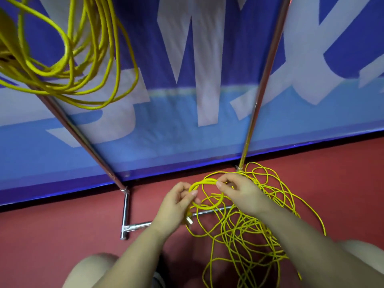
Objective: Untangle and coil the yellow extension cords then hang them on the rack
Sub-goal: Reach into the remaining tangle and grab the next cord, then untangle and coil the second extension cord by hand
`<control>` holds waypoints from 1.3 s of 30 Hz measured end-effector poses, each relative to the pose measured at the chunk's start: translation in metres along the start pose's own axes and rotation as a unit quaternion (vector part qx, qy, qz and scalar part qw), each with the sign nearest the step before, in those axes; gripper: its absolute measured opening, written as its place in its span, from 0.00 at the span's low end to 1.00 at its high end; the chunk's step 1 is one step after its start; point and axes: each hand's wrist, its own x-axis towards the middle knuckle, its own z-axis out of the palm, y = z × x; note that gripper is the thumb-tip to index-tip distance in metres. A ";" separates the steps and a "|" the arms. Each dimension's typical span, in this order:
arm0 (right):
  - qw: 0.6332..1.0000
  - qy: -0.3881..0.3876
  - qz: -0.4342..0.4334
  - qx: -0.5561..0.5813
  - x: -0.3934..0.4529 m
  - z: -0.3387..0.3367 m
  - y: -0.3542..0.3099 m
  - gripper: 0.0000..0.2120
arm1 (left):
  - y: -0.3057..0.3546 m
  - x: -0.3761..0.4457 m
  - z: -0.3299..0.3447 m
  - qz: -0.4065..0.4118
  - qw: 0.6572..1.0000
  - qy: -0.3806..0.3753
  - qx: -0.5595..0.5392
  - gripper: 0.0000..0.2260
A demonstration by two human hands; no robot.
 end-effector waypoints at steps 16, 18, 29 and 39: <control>0.994 0.049 0.037 0.095 0.017 0.016 -0.009 0.08 | 0.009 0.023 0.005 -0.092 0.982 -0.048 -0.156 0.07; 0.988 0.073 0.047 0.130 0.020 0.017 -0.010 0.07 | 0.012 0.025 -0.002 -0.126 0.957 -0.073 -0.253 0.09; 0.977 0.046 0.113 0.174 0.036 0.004 -0.014 0.05 | 0.012 0.031 -0.014 -0.100 0.913 -0.179 -0.353 0.14; 0.942 -0.061 0.245 0.223 0.039 0.000 -0.012 0.09 | 0.000 0.040 -0.006 -0.080 0.964 -0.036 -0.252 0.07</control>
